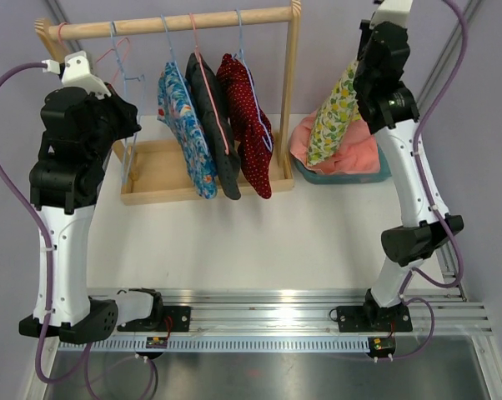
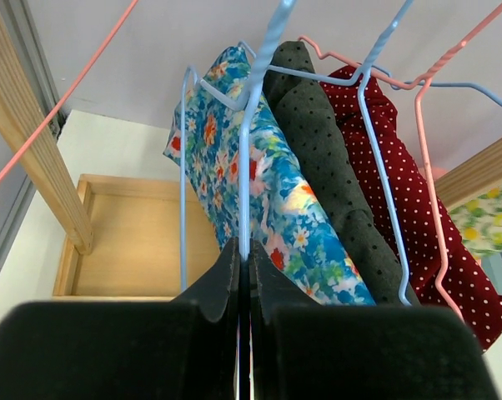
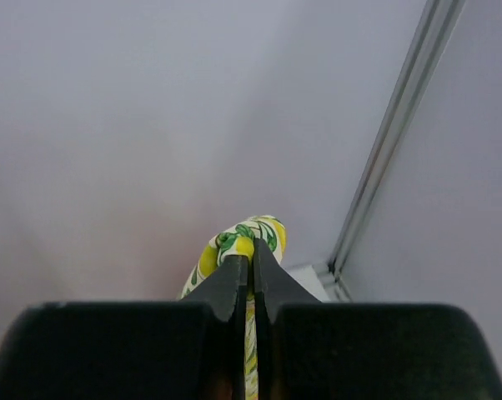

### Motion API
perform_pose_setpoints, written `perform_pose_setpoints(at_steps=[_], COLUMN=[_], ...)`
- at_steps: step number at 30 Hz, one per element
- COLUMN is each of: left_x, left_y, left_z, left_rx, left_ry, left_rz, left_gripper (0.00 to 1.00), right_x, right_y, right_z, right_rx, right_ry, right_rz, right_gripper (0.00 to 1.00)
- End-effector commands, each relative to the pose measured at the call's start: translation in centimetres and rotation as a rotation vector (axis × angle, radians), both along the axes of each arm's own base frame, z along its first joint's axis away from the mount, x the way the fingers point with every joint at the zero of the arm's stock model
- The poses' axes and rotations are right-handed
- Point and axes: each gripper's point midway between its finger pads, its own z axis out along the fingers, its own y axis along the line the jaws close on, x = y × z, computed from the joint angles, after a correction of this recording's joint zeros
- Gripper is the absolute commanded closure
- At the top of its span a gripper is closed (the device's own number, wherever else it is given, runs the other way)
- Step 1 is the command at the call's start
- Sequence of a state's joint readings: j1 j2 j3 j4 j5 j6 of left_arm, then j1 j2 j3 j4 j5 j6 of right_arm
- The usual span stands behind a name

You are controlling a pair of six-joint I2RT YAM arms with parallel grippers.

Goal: Remove the skirt from the hanger

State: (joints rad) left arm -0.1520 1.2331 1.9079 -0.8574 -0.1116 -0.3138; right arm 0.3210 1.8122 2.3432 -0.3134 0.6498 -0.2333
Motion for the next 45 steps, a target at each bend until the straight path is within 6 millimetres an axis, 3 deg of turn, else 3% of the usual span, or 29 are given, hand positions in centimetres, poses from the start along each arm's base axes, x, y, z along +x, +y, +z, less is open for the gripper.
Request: perform_pose_setpoints(at_steps=[1, 2, 3, 4, 5, 6, 7, 8, 9, 10, 11, 12, 13, 15, 16, 22, 24, 25, 28, 31, 35, 38, 40, 45], left_x=[0.2, 0.8, 1.0, 1.4, 2.2, 2.4, 2.6, 3.7, 3.7, 4.1, 5.2, 5.2, 5.7, 6.9, 7.4, 8.7, 8.6, 8.1, 7.5, 6.3, 4.8, 3.5, 3.0, 4.0], left_y=[0.2, 0.1, 0.2, 0.2, 0.2, 0.2, 0.2, 0.3, 0.4, 0.6, 0.8, 1.1, 1.2, 1.8, 2.0, 3.7, 3.6, 3.5, 3.2, 3.2, 3.0, 2.2, 0.4, -2.8], left_z=[2.9, 3.0, 3.2, 3.3, 3.0, 4.0, 4.4, 4.0, 4.9, 5.2, 4.6, 5.6, 5.5, 4.8, 4.2, 1.6, 1.3, 1.7, 1.9, 2.9, 4.3, 5.7, 6.5, 5.5], left_rx=[-0.002, -0.005, -0.003, -0.001, 0.003, 0.003, 0.007, 0.017, 0.021, 0.027, 0.035, 0.032, 0.033, 0.026, 0.025, -0.016, -0.025, -0.027, -0.029, -0.026, -0.031, -0.063, -0.103, -0.173], left_ry=[-0.108, -0.108, -0.111, -0.11, -0.093, -0.113, -0.118, -0.103, -0.125, -0.132, -0.115, -0.136, -0.129, -0.105, -0.093, -0.049, -0.042, -0.055, -0.065, -0.091, -0.113, -0.139, -0.158, -0.122], left_rz=[0.0, 0.002, 0.008, 0.009, 0.012, 0.012, 0.014, 0.019, 0.025, 0.031, 0.042, 0.049, 0.053, 0.069, 0.077, 0.13, 0.124, 0.117, 0.097, 0.093, 0.083, 0.041, -0.05, -0.183], left_gripper=[1.0, 1.0, 1.0, 1.0, 1.0, 1.0, 1.0, 1.0, 1.0, 1.0, 1.0, 1.0, 1.0, 1.0, 1.0, 1.0, 0.95, 0.84, 0.78, 0.66, 0.62, 0.6, 0.6, 0.6], right_x=[2.9, 3.6, 3.9, 3.9, 3.7, 3.3, 2.6, 1.8, 1.2, 0.1, -0.9, -1.6, -2.6, -4.0, -4.9, -7.9, -8.4, -8.9, -9.8, -10.7, -11.9, -12.8, -13.3, -14.1], right_y=[1.4, 1.6, 1.9, 2.2, 2.7, 3.0, 3.1, 3.5, 3.8, 3.8, 4.3, 4.5, 4.5, 5.1, 5.2, 5.9, 5.7, 5.5, 5.1, 5.0, 4.8, 4.6, 4.5, 4.4], right_z=[-6.1, -10.2, -12.5, -14.5, -18.2, -19.8, -23.6, -23.4, -24.4, -27.7, -26.9, -27.6, -29.8, -30.2, -31.6, -31.6, -31.0, -30.3, -28.4, -26.9, -25.8, -25.2, -25.1, -24.8], right_rx=[0.044, 0.071, 0.087, 0.104, 0.144, 0.16, 0.167, 0.215, 0.235, 0.247, 0.297, 0.321, 0.338, 0.387, 0.401, 0.478, 0.486, 0.489, 0.493, 0.495, 0.501, 0.509, 0.509, 0.511], right_ry=[0.069, 0.138, 0.188, 0.239, 0.321, 0.354, 0.43, 0.407, 0.416, 0.475, 0.441, 0.447, 0.486, 0.489, 0.521, 0.539, 0.527, 0.51, 0.469, 0.447, 0.43, 0.416, 0.414, 0.413], right_rz=[0.042, 0.063, 0.085, 0.107, 0.122, 0.132, 0.136, 0.165, 0.18, 0.185, 0.224, 0.234, 0.236, 0.278, 0.283, 0.336, 0.335, 0.338, 0.344, 0.357, 0.368, 0.374, 0.382, 0.385], right_gripper=[1.0, 1.0, 0.53, 0.2, 0.01, 0.0, 0.01, 0.01, 0.01, 0.0, 0.01, 0.0, 0.0, 0.01, 0.0, 0.01, 0.01, 0.01, 0.01, 0.01, 0.01, 0.01, 0.01, 0.01])
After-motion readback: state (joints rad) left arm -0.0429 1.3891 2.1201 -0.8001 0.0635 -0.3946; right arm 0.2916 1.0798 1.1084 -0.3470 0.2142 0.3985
